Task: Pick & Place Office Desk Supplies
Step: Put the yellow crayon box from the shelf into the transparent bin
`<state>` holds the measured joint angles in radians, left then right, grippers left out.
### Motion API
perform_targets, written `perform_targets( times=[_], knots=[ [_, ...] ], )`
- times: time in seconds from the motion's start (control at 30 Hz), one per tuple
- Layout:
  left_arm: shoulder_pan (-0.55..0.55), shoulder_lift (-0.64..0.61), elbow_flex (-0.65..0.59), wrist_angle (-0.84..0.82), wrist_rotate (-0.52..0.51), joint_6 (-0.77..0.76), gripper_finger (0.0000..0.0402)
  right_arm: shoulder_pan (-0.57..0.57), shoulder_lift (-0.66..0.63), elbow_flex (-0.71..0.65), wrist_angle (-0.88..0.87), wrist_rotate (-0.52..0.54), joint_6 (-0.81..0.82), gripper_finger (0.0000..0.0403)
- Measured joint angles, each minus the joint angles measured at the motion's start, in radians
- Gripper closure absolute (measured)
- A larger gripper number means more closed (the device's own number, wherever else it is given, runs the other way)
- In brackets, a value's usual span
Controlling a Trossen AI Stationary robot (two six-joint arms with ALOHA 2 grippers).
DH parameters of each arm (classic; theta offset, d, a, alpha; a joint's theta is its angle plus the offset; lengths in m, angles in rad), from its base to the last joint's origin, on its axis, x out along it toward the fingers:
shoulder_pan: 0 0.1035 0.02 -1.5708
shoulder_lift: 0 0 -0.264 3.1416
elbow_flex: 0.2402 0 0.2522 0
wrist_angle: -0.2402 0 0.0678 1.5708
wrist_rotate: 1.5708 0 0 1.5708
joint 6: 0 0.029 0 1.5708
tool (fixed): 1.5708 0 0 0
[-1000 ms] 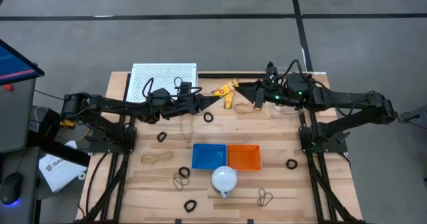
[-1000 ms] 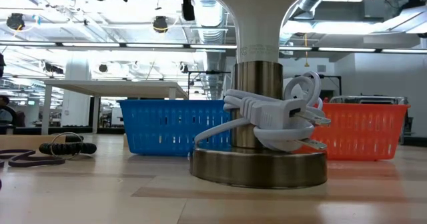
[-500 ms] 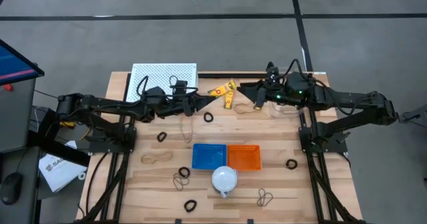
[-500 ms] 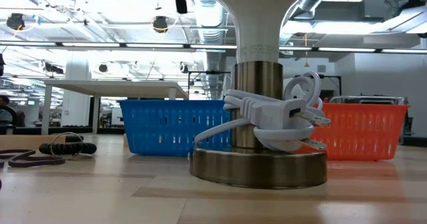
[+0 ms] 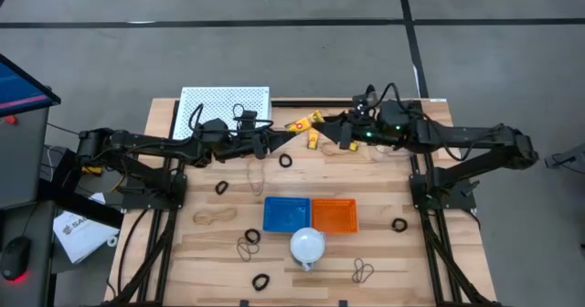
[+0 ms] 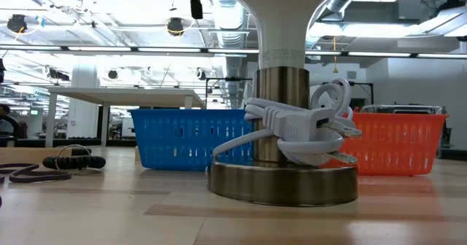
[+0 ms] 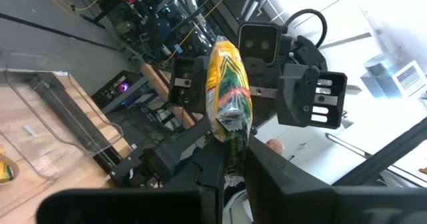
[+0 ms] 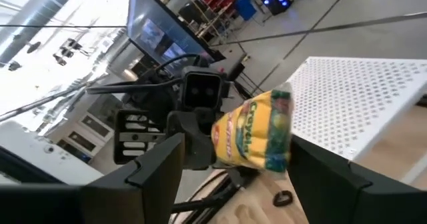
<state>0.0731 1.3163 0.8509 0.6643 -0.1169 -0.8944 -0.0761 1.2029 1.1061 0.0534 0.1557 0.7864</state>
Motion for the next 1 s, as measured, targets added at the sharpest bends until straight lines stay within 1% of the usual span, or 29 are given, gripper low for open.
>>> perform_targets(
  times=[0.2,0.27,0.33,0.43,0.63,0.67,0.73,0.8,0.9,1.0],
  knots=[
    [0.0,0.0,0.0,-0.006,0.0,0.0,0.0371,0.0,0.015,0.0,0.01,-0.013,0.001,0.0158],
    [0.0,0.0,0.0,-0.008,0.0,0.0,0.0372,-0.002,0.015,0.0,0.009,-0.014,0.006,0.0168],
    [0.0,0.0,0.0,-0.01,0.0,0.0,0.0371,-0.011,0.015,0.0,0.004,-0.025,0.024,0.0188],
    [0.0,0.0,0.0,-0.011,0.0,0.0,0.0369,-0.025,0.015,0.0,-0.011,-0.052,0.05,0.0236],
    [0.0,0.0,-0.001,-0.012,-0.003,0.001,0.0369,-0.032,0.014,0.0,-0.015,-0.073,0.049,0.0361],
    [0.0,0.0,-0.001,-0.012,-0.003,0.005,0.0368,-0.032,0.014,0.0,-0.015,-0.074,0.048,0.0376],
    [0.0,0.0,-0.001,-0.012,0.001,0.026,0.0362,-0.032,0.014,0.0,-0.012,-0.075,0.049,0.0378],
    [0.0,0.0,-0.001,-0.013,0.032,0.05,0.0356,-0.042,0.014,0.0,-0.012,-0.078,0.058,0.0375],
    [0.002,0.0,-0.001,-0.016,0.122,0.093,0.0347,-0.055,0.009,0.0,-0.013,-0.09,0.076,0.0365],
    [0.0,-0.003,-0.001,-0.064,0.222,0.102,0.0338,-0.076,-0.005,0.0,-0.002,-0.081,0.067,0.0371]
  ],
)
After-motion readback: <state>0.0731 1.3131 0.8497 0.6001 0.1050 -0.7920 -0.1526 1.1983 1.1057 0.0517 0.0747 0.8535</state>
